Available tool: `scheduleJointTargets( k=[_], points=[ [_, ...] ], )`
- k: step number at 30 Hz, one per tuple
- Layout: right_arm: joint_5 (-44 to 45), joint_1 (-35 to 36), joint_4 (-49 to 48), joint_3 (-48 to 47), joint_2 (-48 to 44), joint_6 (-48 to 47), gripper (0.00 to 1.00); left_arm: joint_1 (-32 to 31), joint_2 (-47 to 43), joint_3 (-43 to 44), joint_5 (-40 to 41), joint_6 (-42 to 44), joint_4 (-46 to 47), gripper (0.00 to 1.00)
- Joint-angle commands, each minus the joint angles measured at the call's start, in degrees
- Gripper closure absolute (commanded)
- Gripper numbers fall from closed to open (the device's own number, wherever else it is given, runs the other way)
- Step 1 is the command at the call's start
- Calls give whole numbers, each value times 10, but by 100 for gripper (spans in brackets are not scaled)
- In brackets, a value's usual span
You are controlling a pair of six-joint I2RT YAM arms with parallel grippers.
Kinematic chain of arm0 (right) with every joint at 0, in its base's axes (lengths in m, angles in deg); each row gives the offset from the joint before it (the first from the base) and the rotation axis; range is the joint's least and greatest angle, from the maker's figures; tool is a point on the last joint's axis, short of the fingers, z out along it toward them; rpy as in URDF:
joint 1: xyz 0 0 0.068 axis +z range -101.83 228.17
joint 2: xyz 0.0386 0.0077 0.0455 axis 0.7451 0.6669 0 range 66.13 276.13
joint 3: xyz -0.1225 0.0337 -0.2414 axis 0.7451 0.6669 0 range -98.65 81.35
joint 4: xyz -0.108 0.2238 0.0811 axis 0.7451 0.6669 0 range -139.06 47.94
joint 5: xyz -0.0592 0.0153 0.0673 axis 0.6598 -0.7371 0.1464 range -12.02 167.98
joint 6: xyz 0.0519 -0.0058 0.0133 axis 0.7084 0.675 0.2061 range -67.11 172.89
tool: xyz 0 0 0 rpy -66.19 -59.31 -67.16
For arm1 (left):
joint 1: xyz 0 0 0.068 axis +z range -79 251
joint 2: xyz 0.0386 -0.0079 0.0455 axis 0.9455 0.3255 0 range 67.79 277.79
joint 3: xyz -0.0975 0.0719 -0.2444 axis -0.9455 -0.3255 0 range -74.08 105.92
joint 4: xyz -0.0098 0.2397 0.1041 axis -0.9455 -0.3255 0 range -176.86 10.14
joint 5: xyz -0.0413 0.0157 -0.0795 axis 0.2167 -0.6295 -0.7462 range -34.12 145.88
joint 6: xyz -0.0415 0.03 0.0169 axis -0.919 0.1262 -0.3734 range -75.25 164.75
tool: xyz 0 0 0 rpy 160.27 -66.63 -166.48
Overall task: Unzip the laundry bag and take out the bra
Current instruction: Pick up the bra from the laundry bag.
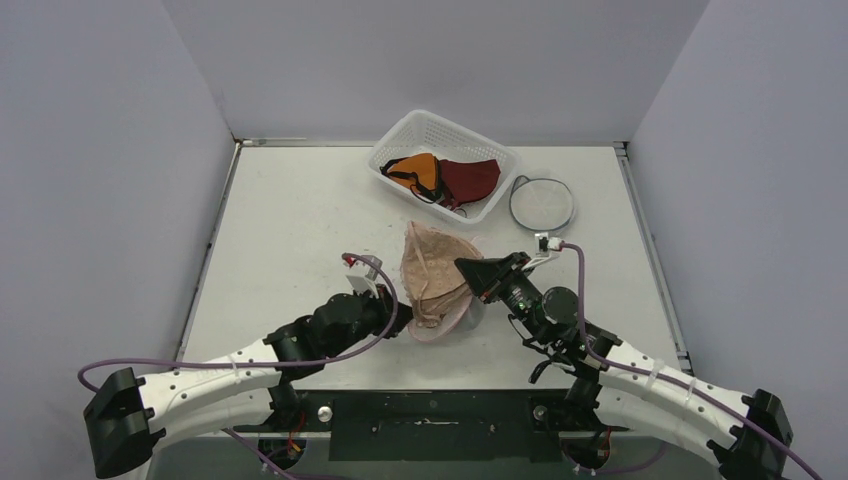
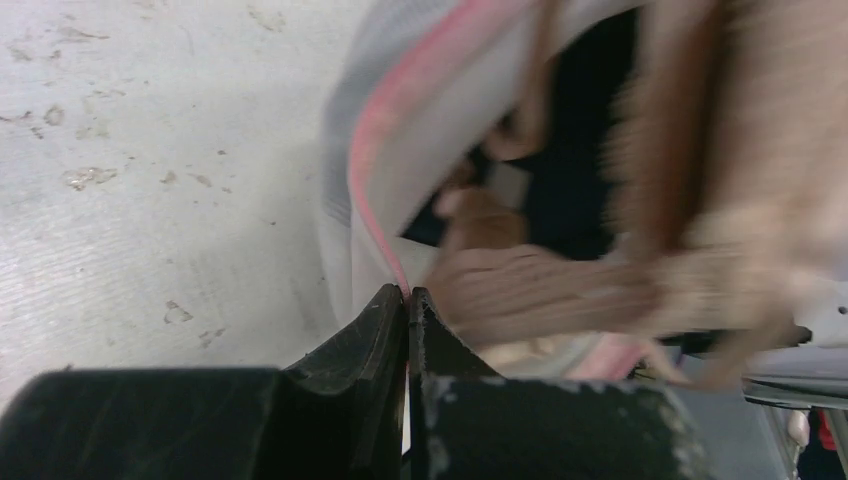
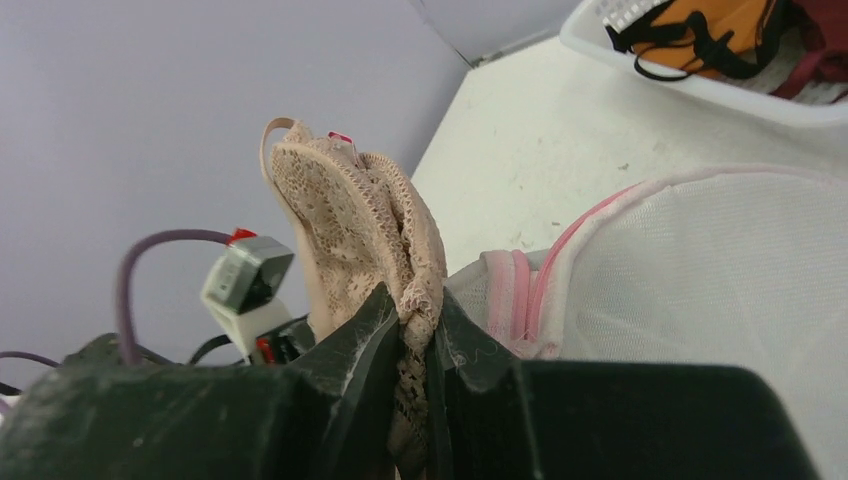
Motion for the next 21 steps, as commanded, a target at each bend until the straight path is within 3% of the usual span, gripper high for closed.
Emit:
scheduleJointTargets(
  k=[1, 6, 12, 21],
  points=[
    [-17, -2, -81, -6, 51, 31, 95, -3, 11, 43, -40, -5, 18, 100],
    [-59, -3, -148, -14, 103, 64, 95, -3, 23, 39, -35, 2, 21, 100],
    [-77, -13, -208, 1, 67, 93, 95, -2, 12, -4, 33, 20, 7, 100],
    [-27, -28, -127, 82, -47, 124, 95, 5, 18, -34, 65, 15, -6, 100]
  ],
)
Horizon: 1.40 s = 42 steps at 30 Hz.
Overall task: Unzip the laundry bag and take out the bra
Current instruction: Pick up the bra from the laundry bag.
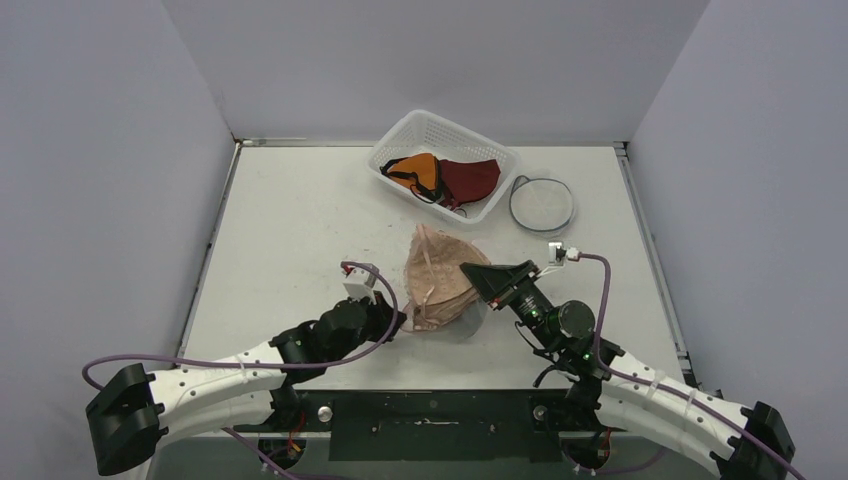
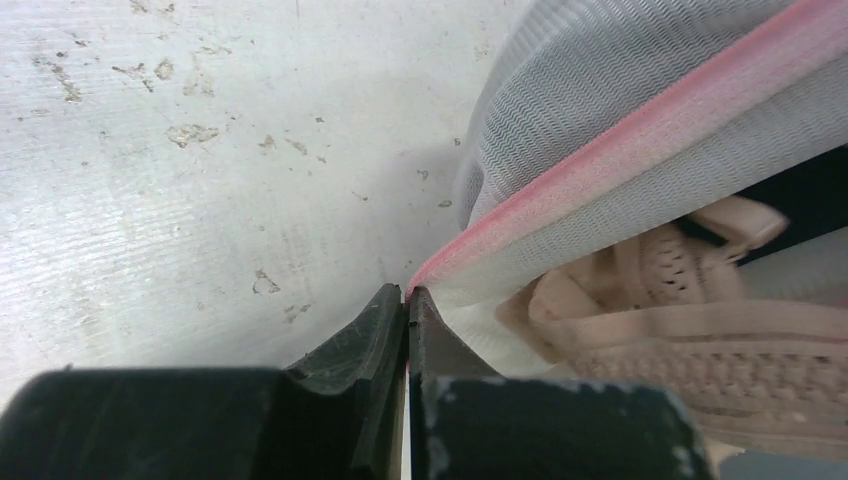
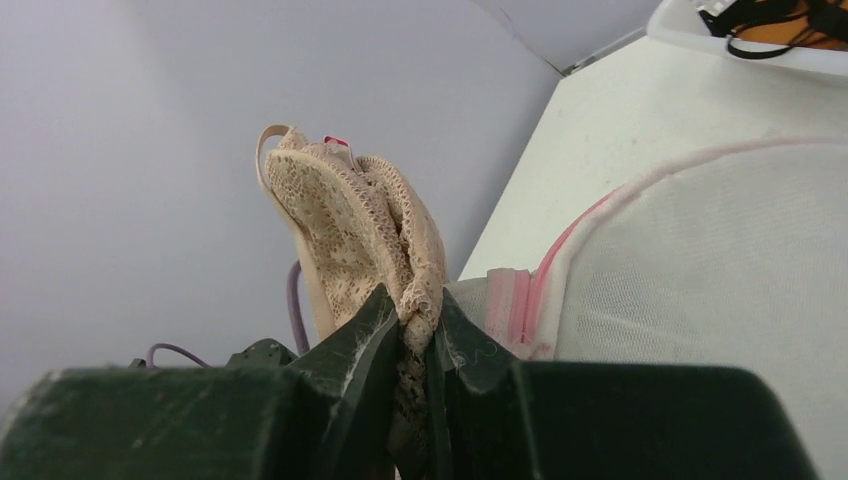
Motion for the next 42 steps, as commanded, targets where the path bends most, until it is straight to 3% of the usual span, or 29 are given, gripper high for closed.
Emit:
scheduleJointTargets(
  k=[1, 7, 8, 10, 12, 14, 17, 20, 25, 31, 42],
  points=[
    [38, -10, 5, 36, -61, 28, 95, 5, -2, -1, 24, 7, -8, 100],
    [61, -12, 81, 103, -127, 51, 95, 10, -13, -4, 12, -2, -8, 100],
    [64, -11, 95, 111, -134, 56, 95, 11, -14, -1, 9, -5, -10, 95],
    [68, -11, 117, 126, -143, 62, 95, 12, -21, 6, -1, -9, -16, 76],
    [68, -11, 135, 131, -144, 59, 95, 14, -31, 14, -16, -10, -20, 49],
    [67, -11, 144, 133, -140, 52, 95, 15, -44, 23, -27, -11, -27, 32],
    [67, -11, 153, 133, -135, 42, 95, 20, -74, 29, -46, -11, -30, 15],
    [66, -11, 155, 135, -130, 34, 95, 34, -98, 23, -90, -12, 3, 6],
    [61, -11, 147, 142, -127, 30, 95, 86, -83, 13, -208, -39, 113, 0],
    [44, -11, 119, 152, -117, 26, 95, 117, 22, 30, -313, -51, 218, 4],
    [-17, -12, 81, 147, -91, 8, 95, 128, 184, 46, -390, -78, 376, 1]
  ],
)
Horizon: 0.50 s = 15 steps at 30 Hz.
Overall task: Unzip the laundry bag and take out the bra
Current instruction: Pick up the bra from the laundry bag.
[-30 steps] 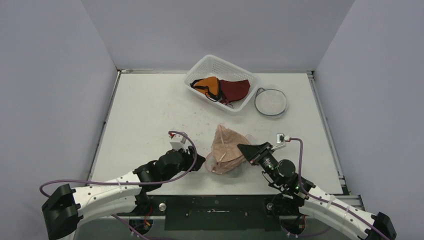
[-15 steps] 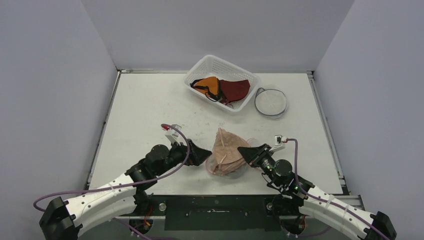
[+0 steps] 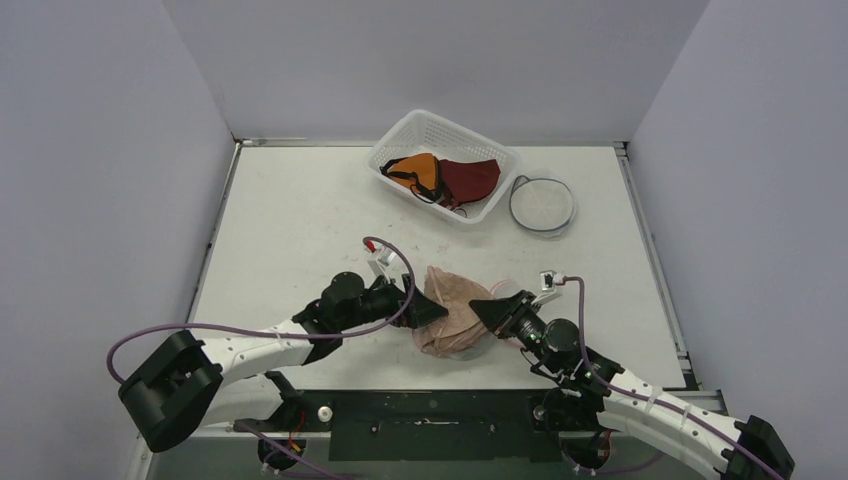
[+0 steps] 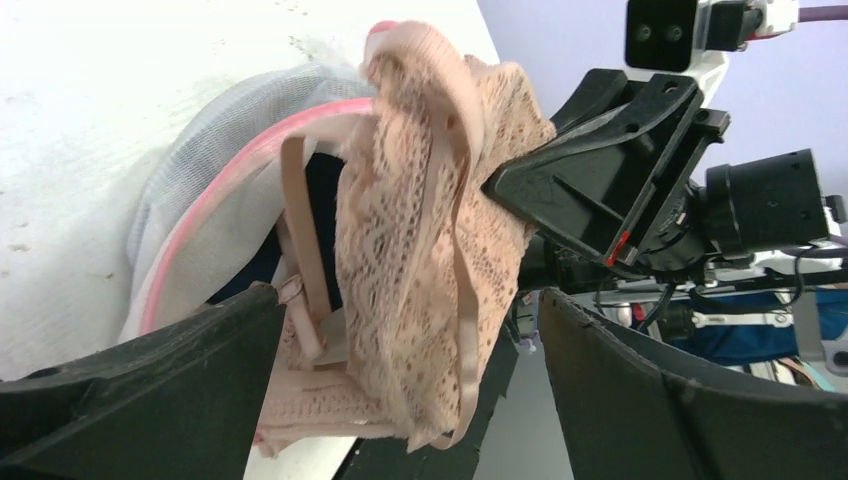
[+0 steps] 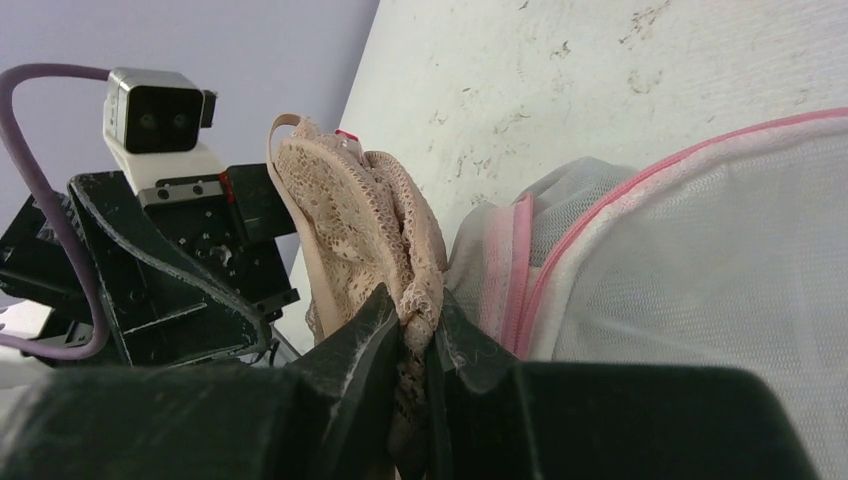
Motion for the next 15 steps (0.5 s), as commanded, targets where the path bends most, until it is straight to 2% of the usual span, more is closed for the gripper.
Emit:
scheduleJointTargets(
  k=[1, 3, 5, 7, 8, 11, 12, 15],
  points=[
    [-36, -4, -56, -8, 9, -13, 95, 6, 30, 31, -46, -14, 122, 5],
    [-41, -5, -57, -8, 10, -13, 95, 6, 46, 31, -56, -19, 147, 23],
    [-43, -5, -51, -10, 6, -14, 95, 6, 59, 31, -68, -27, 177, 50],
    [-42, -4, -26, -18, -2, -18, 92, 6, 65, 30, -72, -33, 184, 71],
    [-39, -4, -10, -24, -8, -23, 84, 6, 64, 28, -70, -34, 184, 79],
    [-19, -4, 75, -54, -33, -38, 44, 6, 55, 24, -64, -33, 179, 98],
    [-10, -4, 109, -66, -40, -42, 35, 6, 50, 25, -61, -31, 171, 100],
    [12, -4, 214, -115, -54, -59, 19, 6, 36, 29, -53, -27, 148, 100]
  ],
)
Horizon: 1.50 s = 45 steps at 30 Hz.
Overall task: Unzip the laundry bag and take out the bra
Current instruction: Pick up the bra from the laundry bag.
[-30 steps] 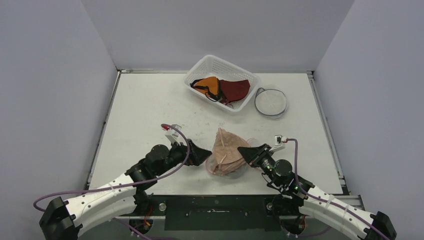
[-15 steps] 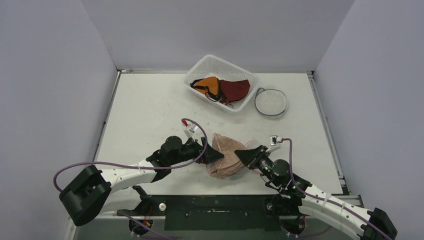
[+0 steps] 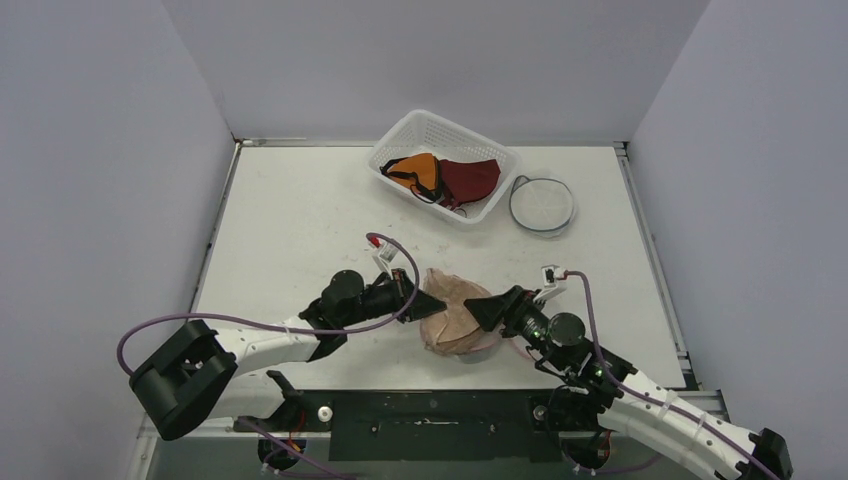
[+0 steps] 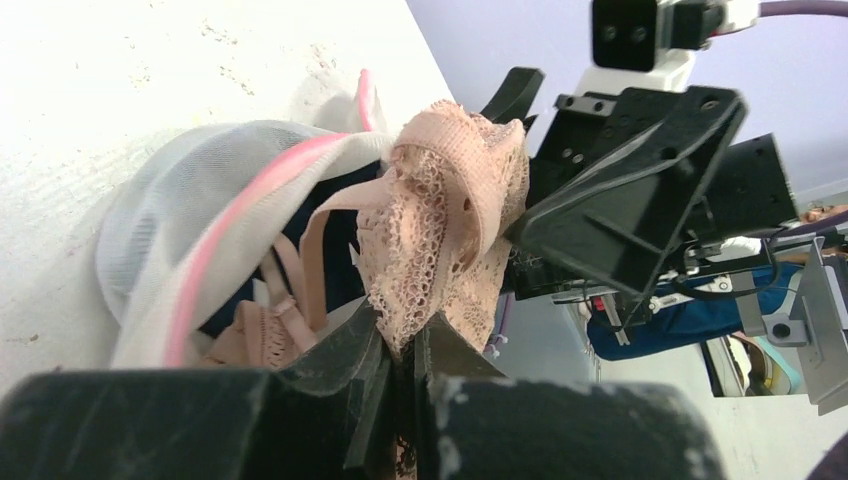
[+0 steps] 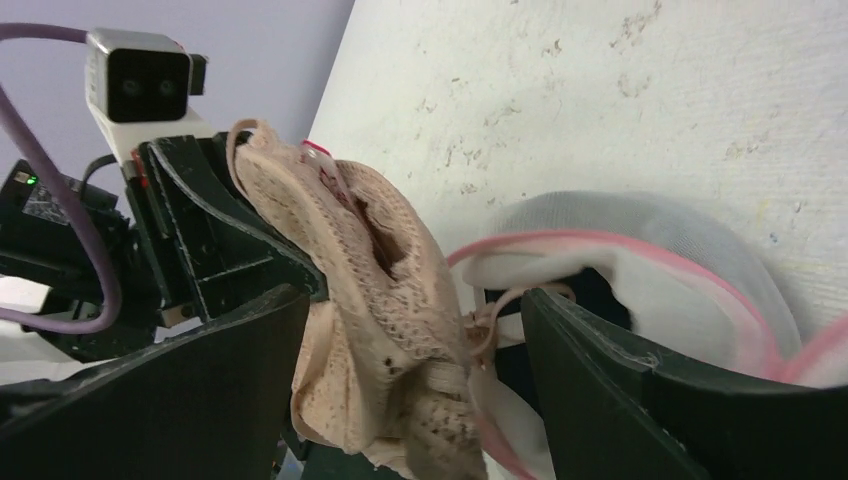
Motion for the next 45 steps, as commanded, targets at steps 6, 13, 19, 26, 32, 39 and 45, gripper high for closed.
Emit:
scheduleJointTargets(
  k=[6, 13, 19, 26, 32, 39, 45],
  points=[
    [81, -1, 261, -144, -46, -50, 8, 2, -54, 44, 25, 23, -51, 100],
    [98, -1, 292, -158, -100, -47, 0, 2, -80, 72, 28, 32, -85, 100],
    [22, -1, 196, -155, -117, -44, 6, 2, -98, 102, 9, 31, -96, 100],
    [-60, -1, 135, -177, -42, -59, 7, 2, -98, 111, -18, 2, -50, 100],
    [-94, -1, 44, -166, 14, -56, 2, -1, -81, 102, -31, -31, -2, 100],
    [-105, -1, -23, -167, 65, -58, 61, -8, -74, 102, -37, -40, 12, 100],
    [-111, -1, 48, -235, 61, -113, 95, -5, -121, 109, -5, -16, -76, 44]
  ],
)
